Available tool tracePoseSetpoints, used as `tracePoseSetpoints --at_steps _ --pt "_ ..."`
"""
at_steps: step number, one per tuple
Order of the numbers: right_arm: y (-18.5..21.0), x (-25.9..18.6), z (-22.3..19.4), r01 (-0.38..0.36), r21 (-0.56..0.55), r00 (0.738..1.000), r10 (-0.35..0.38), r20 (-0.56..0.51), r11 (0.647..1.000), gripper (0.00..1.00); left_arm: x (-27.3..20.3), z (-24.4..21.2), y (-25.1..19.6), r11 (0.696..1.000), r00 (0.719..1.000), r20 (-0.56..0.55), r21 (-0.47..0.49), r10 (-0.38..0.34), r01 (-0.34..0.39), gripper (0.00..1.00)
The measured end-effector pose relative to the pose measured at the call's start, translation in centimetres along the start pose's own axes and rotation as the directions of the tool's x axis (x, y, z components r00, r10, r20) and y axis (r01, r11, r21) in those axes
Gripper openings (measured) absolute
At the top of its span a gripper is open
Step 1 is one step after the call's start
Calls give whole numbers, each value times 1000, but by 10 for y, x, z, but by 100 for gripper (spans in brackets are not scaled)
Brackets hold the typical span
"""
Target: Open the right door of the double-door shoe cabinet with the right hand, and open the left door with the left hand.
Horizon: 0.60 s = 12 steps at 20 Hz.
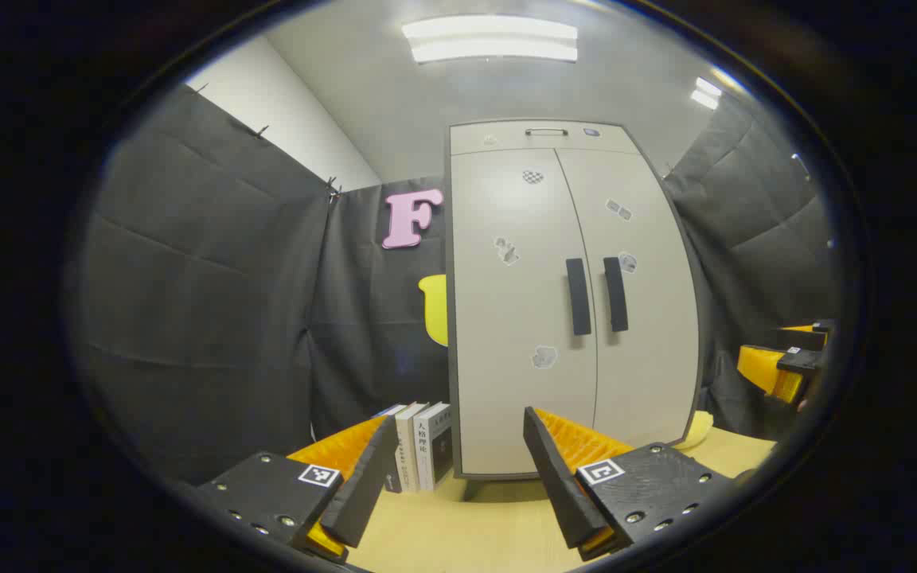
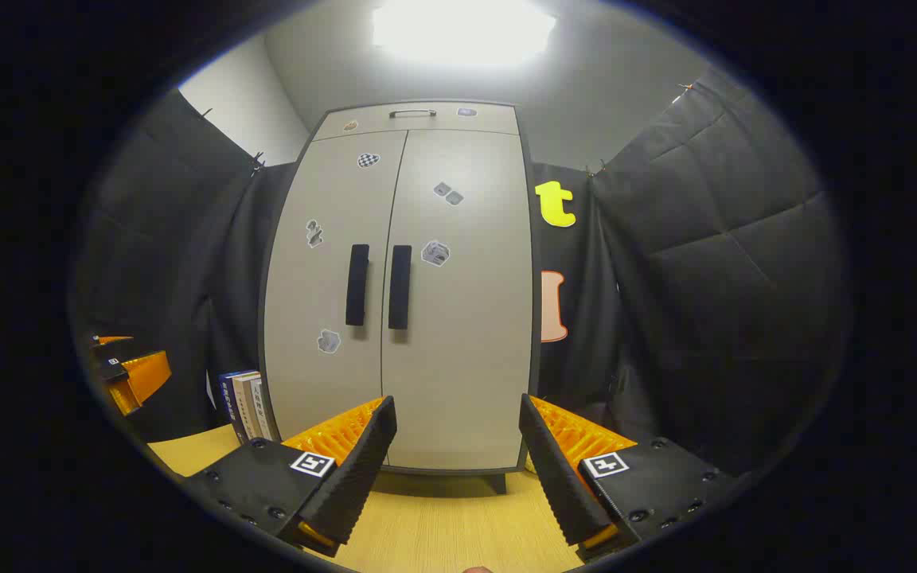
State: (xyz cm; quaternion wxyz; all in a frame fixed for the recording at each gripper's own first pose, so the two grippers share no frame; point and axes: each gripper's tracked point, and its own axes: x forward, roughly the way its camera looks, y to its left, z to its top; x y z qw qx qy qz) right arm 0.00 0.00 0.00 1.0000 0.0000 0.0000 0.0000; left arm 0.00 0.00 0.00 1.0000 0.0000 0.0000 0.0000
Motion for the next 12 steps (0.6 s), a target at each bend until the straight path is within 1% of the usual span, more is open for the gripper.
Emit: tracePoseSetpoints --at_steps 3,7,12 --pt "0 0 -2 -3 -6 1000 3 -7 1000 97 1 -4 -3 1000 1000 -7 -8 -4 4 93" --pt "1 0 -4 -5 0 1000 5 -11 1000 97 4 -5 -7 1000 1000 -9 11 -14 14 93" --pt "2 3 -3 -6 13 1000 6 -12 1000 97 7 -3 -11 1000 1000 -12 9 -25 25 93"
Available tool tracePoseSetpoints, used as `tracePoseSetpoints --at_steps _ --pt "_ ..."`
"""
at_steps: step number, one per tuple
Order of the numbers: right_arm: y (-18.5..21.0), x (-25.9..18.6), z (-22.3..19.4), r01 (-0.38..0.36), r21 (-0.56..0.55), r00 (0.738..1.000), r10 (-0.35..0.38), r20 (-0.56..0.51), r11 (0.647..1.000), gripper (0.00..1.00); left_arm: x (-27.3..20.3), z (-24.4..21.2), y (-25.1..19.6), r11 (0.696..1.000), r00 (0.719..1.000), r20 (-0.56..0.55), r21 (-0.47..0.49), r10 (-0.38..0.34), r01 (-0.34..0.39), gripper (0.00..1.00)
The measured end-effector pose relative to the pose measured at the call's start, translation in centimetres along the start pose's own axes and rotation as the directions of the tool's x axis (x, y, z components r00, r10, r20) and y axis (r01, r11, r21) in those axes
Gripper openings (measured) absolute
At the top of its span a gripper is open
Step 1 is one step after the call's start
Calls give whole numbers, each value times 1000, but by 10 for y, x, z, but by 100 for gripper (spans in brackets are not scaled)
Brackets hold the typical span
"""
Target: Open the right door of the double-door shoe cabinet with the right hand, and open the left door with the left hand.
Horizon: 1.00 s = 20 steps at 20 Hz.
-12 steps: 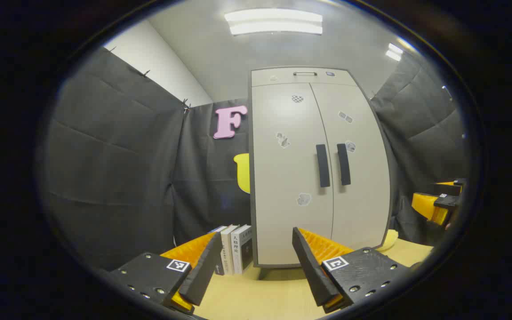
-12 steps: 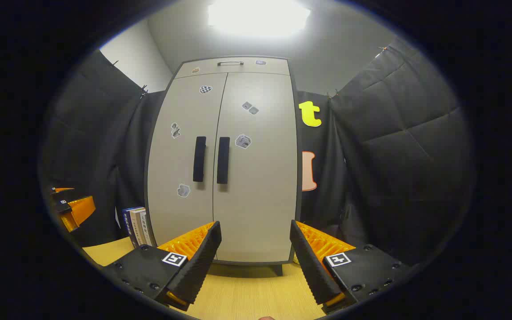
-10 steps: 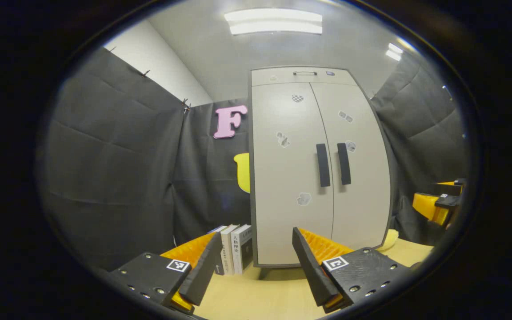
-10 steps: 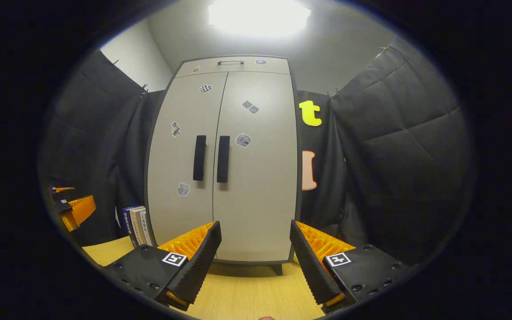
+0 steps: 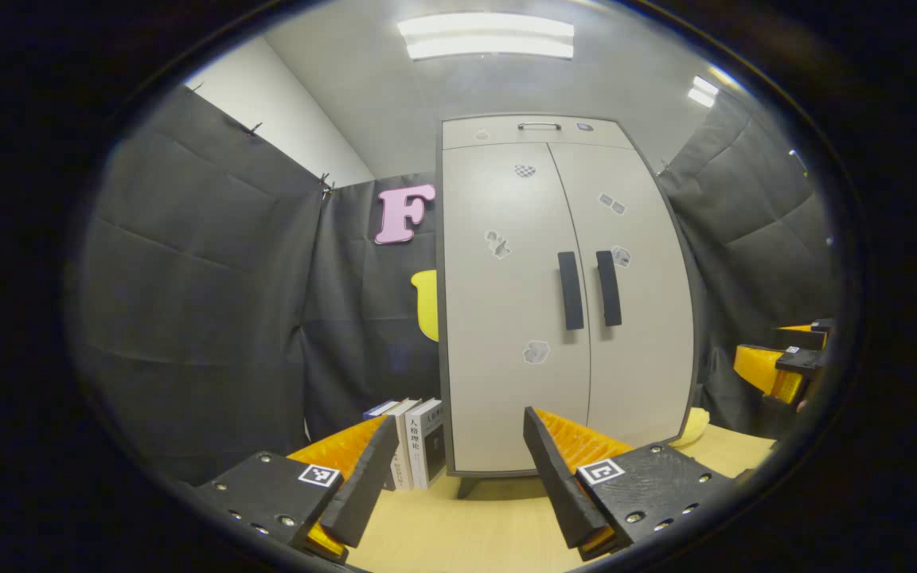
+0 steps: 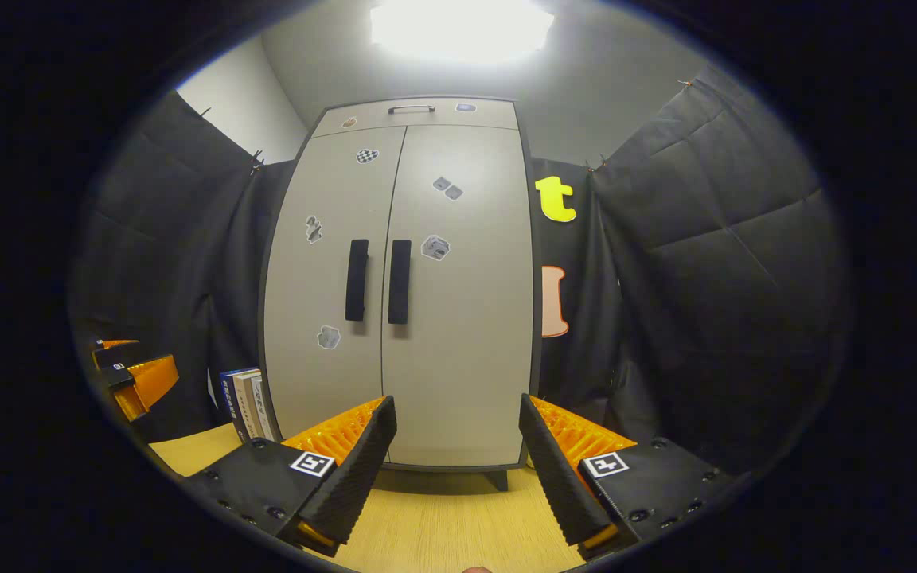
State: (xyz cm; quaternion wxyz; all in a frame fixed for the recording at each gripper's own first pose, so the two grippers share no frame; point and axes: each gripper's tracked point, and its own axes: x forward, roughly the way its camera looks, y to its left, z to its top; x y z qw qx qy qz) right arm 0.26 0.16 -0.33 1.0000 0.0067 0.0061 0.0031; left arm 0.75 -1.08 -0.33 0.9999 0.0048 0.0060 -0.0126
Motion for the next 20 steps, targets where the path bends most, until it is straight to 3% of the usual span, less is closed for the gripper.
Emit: tracePoseSetpoints --at_steps 7,13,20 --pt "4 17 16 -14 22 1000 13 7 1000 98 0 -1 -1 1000 1000 -1 14 -6 6 93" --pt "15 62 53 -40 48 999 39 19 998 98 -5 -6 1 1000 1000 -17 26 -8 9 93" --pt "45 118 88 -105 36 994 103 41 994 98 -13 -12 24 999 999 -31 34 37 -36 93"
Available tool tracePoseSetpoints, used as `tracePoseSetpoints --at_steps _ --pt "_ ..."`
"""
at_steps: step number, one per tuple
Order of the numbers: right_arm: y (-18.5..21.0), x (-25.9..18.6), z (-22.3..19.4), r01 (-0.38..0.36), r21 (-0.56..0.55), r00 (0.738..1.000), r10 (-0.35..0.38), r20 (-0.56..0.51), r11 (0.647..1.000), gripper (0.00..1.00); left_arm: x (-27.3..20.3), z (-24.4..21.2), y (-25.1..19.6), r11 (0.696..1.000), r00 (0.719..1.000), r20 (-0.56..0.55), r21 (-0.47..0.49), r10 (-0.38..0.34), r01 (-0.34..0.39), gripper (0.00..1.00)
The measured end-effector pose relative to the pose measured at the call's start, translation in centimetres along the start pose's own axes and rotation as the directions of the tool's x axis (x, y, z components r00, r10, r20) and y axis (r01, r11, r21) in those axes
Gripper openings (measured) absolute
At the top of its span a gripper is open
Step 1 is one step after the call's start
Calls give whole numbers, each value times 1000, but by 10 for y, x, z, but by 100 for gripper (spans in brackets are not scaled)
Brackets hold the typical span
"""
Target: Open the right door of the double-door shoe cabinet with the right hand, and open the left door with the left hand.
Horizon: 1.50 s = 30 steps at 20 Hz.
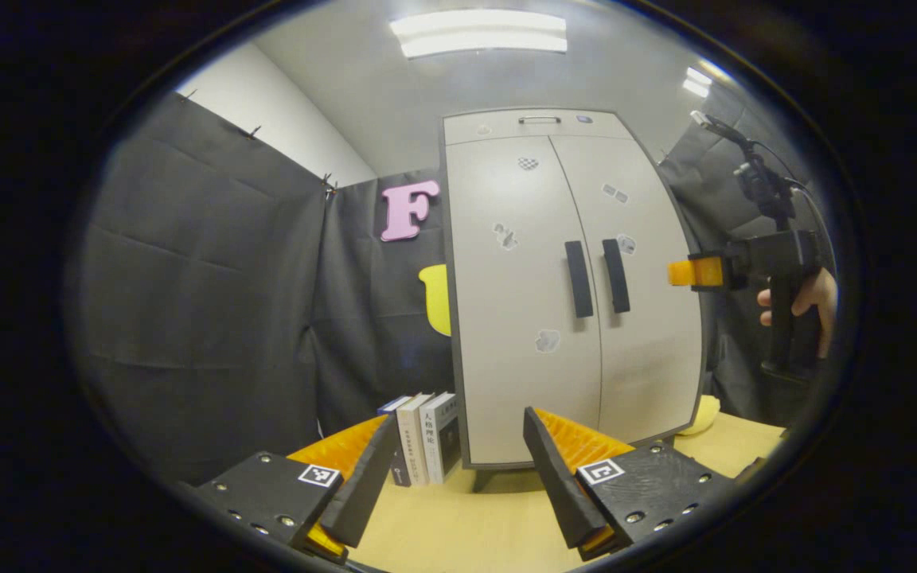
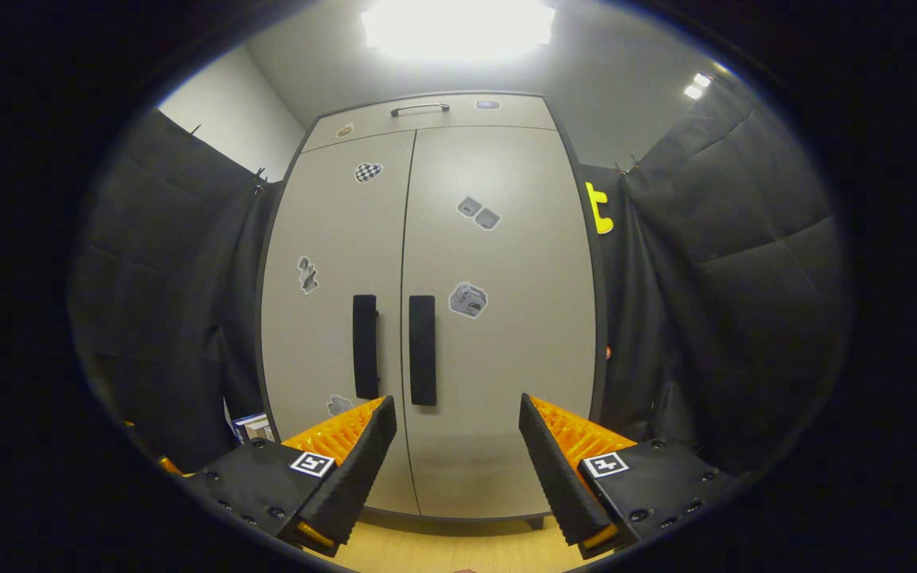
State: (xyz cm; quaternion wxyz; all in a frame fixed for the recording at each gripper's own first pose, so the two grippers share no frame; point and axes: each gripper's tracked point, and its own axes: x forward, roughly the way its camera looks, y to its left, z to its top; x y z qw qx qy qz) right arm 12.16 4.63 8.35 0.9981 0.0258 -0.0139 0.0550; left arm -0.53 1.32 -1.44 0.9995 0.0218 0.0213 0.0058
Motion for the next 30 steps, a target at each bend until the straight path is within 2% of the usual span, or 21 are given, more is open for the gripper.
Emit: tracePoseSetpoints --at_steps 4,9,15,17,18,20,21,22,23,24,25,26,27,28,29,30 --pt "13 36 18 -11 17 1000 10 26 1000 96 -3 -5 15 999 999 -16 8 31 -31 93" --pt "27 81 21 -23 36 1000 24 -16 999 96 -11 -7 33 998 997 -24 16 69 -68 93" --pt "35 125 2 -17 49 994 22 -108 999 97 -21 -11 56 993 992 -36 8 120 -120 92" --pt "38 136 -6 -14 78 989 25 -144 997 93 -23 -16 60 992 990 -57 4 130 -130 93" --pt "40 140 -9 -19 100 987 35 -158 995 87 -24 -16 61 991 989 -63 7 135 -135 93" --pt "39 148 -15 -16 123 983 38 -180 992 80 -27 -15 63 989 987 -65 23 144 -143 93" --pt "36 150 -15 0 132 983 24 -181 991 72 -29 -12 65 988 987 -59 36 152 -150 93" --pt "34 152 -15 11 141 983 15 -183 990 53 -31 -8 68 986 986 -45 45 163 -161 93" --pt "34 153 -15 15 154 983 14 -185 988 43 -33 -4 70 984 985 -34 47 171 -170 93" --pt "35 154 -14 20 155 984 9 -179 988 48 -34 -3 71 985 985 -30 44 170 -169 92" --pt "35 153 -14 19 140 984 6 -178 990 40 -35 -6 71 985 985 -34 43 169 -167 92" --pt "35 153 -15 20 109 984 0 -178 994 48 -35 -5 72 985 985 -37 44 170 -169 92" --pt "35 157 -16 13 92 985 3 -174 996 48 -36 -5 73 984 984 -35 43 175 -173 93" --pt "35 152 -15 11 73 985 2 -173 997 35 -36 -3 74 984 984 -34 38 175 -173 93" --pt "35 152 -16 2 67 984 10 -179 998 35 -36 -3 73 984 984 -33 36 173 -172 93" --pt "35 154 -16 -12 69 983 24 -180 998 26 -37 -2 73 985 985 -31 37 173 -171 93"
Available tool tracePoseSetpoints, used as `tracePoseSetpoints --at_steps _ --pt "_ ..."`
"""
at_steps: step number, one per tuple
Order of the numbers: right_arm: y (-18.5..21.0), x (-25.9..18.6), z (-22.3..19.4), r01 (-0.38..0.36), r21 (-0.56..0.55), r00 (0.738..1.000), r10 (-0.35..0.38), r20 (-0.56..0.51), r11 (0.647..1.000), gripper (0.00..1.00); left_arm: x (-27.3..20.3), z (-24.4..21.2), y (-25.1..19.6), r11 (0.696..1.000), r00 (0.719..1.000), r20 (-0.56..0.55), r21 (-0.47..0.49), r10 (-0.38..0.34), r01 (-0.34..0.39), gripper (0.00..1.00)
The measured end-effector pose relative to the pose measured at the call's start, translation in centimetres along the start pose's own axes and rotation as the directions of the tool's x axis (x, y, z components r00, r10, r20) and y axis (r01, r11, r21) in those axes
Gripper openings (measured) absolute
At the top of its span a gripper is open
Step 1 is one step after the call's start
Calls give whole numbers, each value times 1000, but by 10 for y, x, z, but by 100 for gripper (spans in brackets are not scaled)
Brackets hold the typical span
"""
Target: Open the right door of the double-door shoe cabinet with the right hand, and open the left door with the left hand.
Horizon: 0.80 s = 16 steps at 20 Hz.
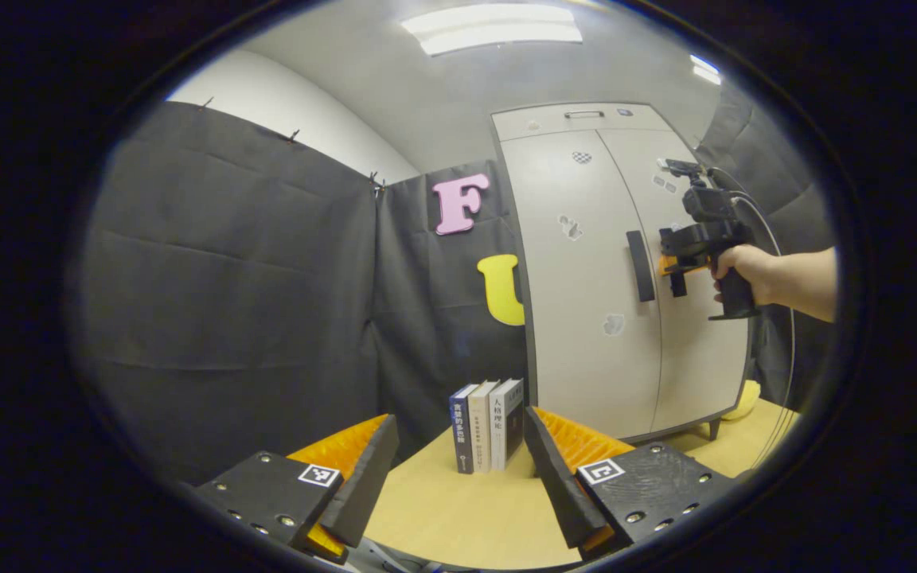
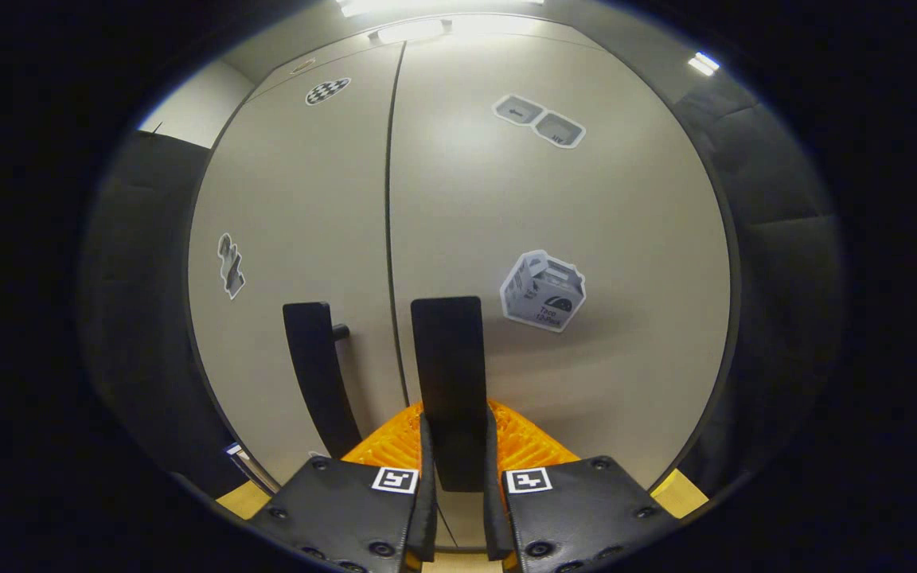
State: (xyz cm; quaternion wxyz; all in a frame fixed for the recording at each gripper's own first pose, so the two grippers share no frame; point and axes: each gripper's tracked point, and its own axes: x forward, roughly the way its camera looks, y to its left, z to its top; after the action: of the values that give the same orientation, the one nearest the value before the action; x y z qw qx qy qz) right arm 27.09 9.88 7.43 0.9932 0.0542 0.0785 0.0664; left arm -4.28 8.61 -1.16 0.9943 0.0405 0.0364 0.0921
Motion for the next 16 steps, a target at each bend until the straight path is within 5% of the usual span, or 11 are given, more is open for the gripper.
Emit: tracePoseSetpoints --at_steps 2,3,16 --pt "-2 0 0 -25 -7 1000 25 -17 1000 26 0 2 0 1000 1000 6 6 0 0 92" --pt "0 -2 -1 -34 -13 999 34 -14 999 14 -2 4 1 1000 1000 11 7 3 -3 92" --pt "-7 -67 -7 -203 -11 976 202 -81 979 13 -4 9 -21 1000 1000 18 -5 -23 23 93"
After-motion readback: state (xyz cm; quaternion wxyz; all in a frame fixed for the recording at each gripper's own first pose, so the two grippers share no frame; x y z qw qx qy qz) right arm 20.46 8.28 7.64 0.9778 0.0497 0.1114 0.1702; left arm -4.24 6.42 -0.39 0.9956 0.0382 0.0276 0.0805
